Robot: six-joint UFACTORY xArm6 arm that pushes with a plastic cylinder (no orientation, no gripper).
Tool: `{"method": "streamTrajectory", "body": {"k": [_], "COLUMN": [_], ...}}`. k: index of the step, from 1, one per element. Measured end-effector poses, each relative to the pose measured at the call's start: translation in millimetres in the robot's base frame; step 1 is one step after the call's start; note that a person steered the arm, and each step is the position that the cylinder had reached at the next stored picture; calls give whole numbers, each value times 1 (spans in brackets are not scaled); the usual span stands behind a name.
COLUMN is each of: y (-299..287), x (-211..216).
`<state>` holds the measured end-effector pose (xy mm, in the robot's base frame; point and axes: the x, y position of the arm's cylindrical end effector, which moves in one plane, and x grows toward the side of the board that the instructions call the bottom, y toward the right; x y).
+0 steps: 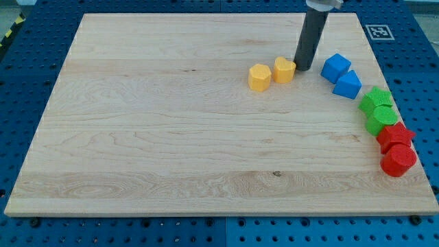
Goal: Move the blue blocks above the green star
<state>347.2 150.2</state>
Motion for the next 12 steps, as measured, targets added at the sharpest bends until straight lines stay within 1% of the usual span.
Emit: {"method": "streamTrajectory", "body": {"k": [2, 4, 5, 6, 7, 9, 12], "y": [34, 83, 94, 68, 27, 20, 21], "x": [-4, -4, -7, -26, -16, 51, 70]}}
